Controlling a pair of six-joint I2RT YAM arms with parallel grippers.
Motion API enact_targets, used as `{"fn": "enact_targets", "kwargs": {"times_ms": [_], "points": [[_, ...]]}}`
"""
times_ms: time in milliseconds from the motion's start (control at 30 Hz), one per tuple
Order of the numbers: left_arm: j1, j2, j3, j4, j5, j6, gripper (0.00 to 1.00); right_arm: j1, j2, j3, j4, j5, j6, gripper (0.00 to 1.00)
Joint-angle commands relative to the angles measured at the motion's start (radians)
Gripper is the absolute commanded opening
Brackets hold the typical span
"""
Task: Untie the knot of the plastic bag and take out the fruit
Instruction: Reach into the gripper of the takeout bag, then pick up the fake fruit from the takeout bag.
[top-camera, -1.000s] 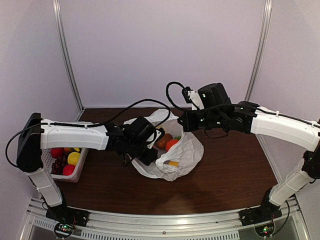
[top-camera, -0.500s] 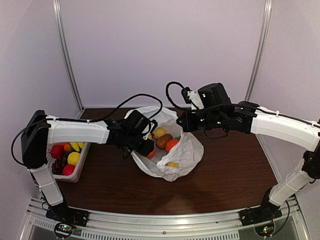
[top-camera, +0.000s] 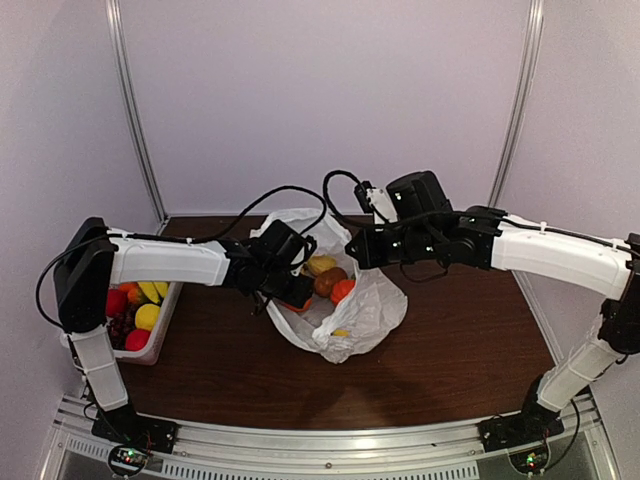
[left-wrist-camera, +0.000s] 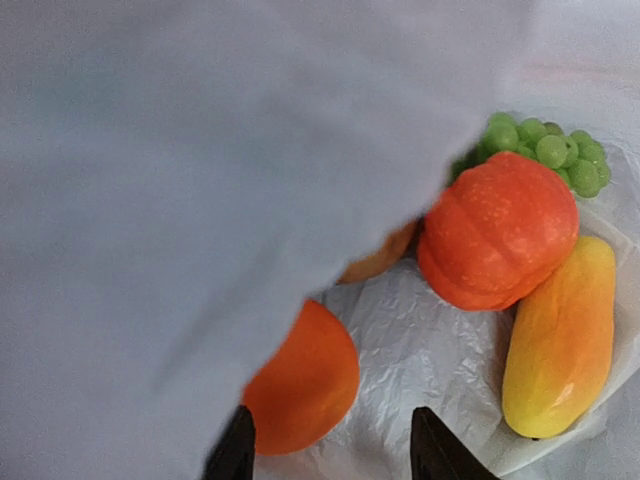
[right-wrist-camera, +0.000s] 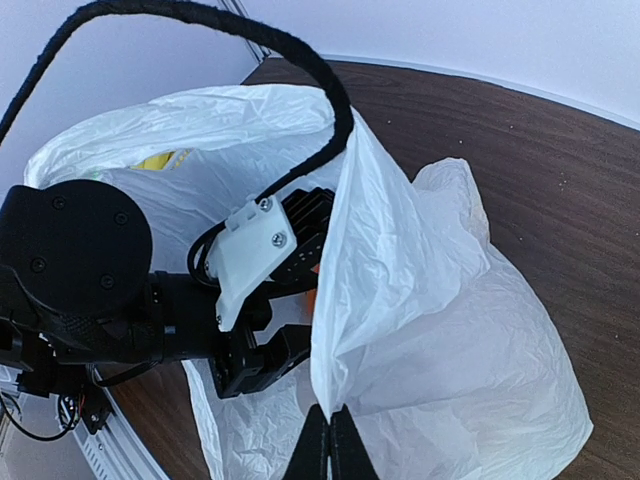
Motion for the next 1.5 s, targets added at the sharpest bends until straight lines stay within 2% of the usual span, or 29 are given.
{"fn": "enact_targets", "kwargs": {"times_ms": [0, 167, 467, 900, 1067, 1300, 1467], "points": [[0.023, 0.039, 0.033, 0.015, -0.085, -0.007, 0.55, 0.009, 0.014, 0.017, 0.017, -0.015, 0.003, 0.0], [0.043, 0.053, 0.035, 0.028, -0.116, -0.019, 0.61, 0.01, 0.012, 0.017, 0.01, -0.014, 0.0, 0.0], [0.058, 0.11, 0.064, 0.043, -0.072, -0.006, 0.74, 0.01, 0.02, 0.018, 0.01, -0.018, -0.002, 0.0], [0.059, 0.194, 0.126, 0.048, -0.07, 0.006, 0.81, 0.009, 0.032, 0.028, -0.003, -0.024, -0.012, 0.0], [0.059, 0.216, 0.141, 0.046, -0.087, 0.007, 0.77, 0.01, 0.03, 0.027, -0.004, -0.024, -0.011, 0.0], [0.059, 0.224, 0.146, 0.042, -0.098, 0.008, 0.62, 0.01, 0.028, 0.021, -0.003, -0.026, -0.009, 0.0], [0.06, 0.224, 0.148, 0.037, -0.1, 0.012, 0.56, 0.01, 0.027, 0.02, 0.0, -0.026, -0.009, 0.0]]}}
